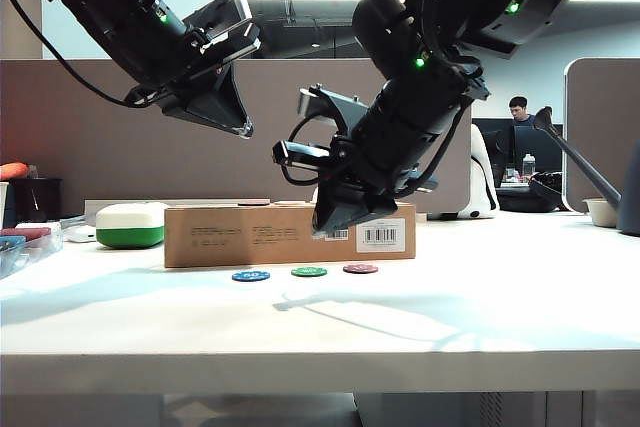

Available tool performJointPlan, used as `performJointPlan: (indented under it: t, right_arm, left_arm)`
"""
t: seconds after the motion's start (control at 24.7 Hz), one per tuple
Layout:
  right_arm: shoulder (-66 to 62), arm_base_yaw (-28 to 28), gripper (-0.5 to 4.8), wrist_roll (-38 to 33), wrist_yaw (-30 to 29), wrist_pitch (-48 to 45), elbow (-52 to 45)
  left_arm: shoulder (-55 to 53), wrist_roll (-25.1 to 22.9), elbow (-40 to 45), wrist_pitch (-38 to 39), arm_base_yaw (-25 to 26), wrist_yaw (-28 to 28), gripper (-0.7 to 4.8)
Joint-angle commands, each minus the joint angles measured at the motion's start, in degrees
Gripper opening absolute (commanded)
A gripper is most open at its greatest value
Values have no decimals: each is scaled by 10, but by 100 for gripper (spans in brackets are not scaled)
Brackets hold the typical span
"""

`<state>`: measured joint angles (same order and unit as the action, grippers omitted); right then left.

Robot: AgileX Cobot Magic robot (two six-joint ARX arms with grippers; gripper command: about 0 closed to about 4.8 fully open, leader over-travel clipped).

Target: Push the chip, whose value equals the sum of all the chip values on the rectangular box, forward next to the box.

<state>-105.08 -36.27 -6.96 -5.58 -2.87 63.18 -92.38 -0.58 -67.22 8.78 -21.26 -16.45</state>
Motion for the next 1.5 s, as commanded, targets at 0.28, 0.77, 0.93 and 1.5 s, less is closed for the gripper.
performJointPlan:
  t: [0.28, 0.77, 0.93, 1.5]
  right_arm:
    - [-7, -2, -5, 14, -3, 16, 4]
    - [-44, -4, -5, 14, 15, 5, 7]
    - [-54, -4, -5, 10, 16, -7, 7]
    - [-97, -5, -5, 10, 32, -42, 7]
  left_arm:
    - [2, -2, -2, -7, -1, -3, -5]
    - [2, -2, -2, -7, -1, -3, -5]
    - [2, -2, -2, -7, -1, -3, -5]
    - [2, -2, -2, -7, -1, -3, -5]
